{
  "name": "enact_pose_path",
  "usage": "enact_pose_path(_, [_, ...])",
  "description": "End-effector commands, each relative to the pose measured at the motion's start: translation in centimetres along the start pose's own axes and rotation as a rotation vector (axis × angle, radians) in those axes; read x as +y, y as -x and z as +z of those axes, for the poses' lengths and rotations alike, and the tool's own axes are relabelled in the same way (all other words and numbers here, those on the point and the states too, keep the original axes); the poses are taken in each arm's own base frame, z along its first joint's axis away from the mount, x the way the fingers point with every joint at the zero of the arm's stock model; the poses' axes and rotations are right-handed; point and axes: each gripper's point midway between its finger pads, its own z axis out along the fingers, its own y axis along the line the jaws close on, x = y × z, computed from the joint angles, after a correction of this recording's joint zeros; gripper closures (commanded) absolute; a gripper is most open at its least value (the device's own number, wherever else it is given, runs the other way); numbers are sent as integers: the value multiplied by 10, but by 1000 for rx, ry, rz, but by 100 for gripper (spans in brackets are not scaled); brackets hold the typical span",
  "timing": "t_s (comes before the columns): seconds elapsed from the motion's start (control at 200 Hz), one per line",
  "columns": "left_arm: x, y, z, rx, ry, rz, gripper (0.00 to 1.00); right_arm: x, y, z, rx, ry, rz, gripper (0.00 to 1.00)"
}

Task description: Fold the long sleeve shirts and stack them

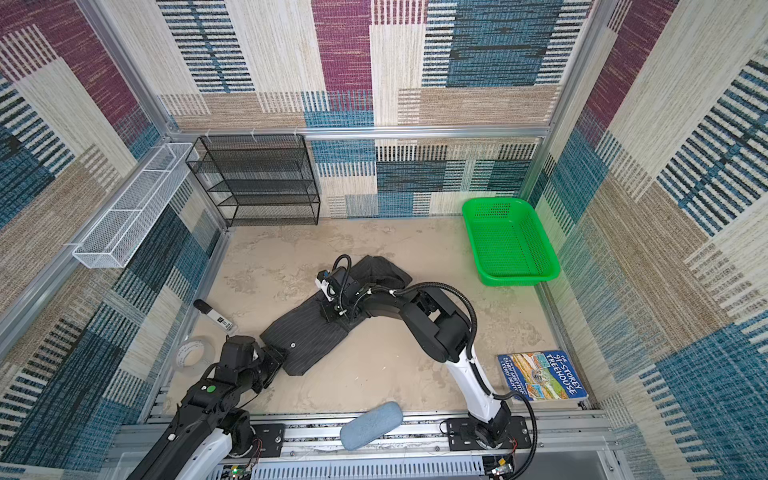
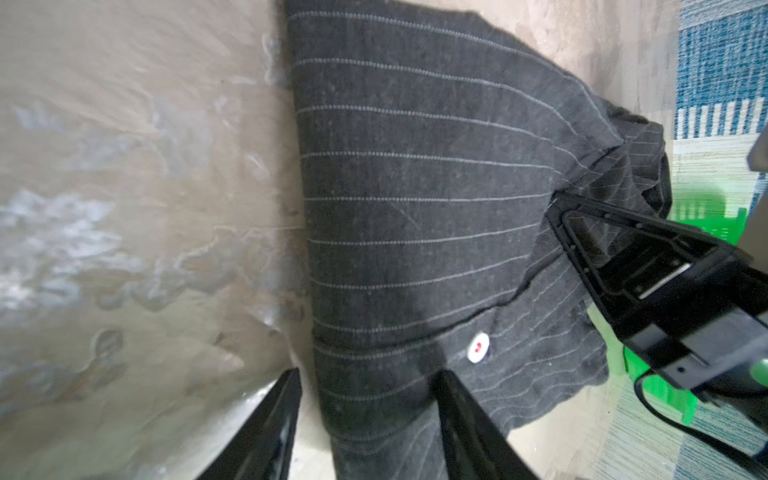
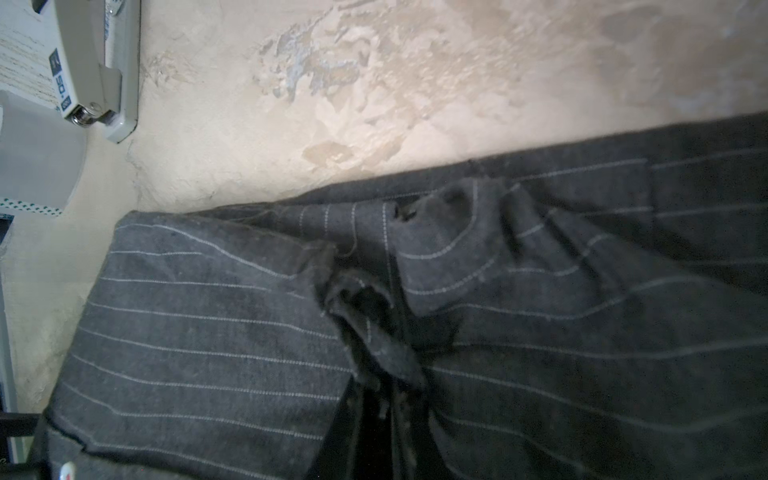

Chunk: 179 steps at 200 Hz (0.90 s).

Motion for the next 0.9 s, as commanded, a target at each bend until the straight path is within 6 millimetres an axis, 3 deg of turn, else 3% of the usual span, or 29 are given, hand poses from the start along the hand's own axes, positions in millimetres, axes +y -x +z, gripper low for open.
enact_pose_path(0.0, [-9, 10, 1, -57, -52, -4, 46, -27, -39, 2, 139, -115, 40, 84])
enact_pose_path(0.26, [-15, 11, 8, -75, -114, 10, 53, -26, -37, 0, 143, -117, 46, 84])
enact_pose_path(0.411, [-21, 13, 6, -80, -135, 31, 75, -27, -39, 1, 148, -119, 53, 84])
enact_pose_path(0.531, [-23, 15, 1, -88, -128, 47, 100, -23, -32, -2, 137, -113, 57, 83])
enact_pose_path(0.731, [-24, 18, -15, -94, -86, 77, 100, -5, 0, -25, 70, -85, 56, 74])
enact_pose_path(0.891, [-23, 20, -34, -62, 14, 139, 100, 9, 33, -60, -16, -91, 25, 67])
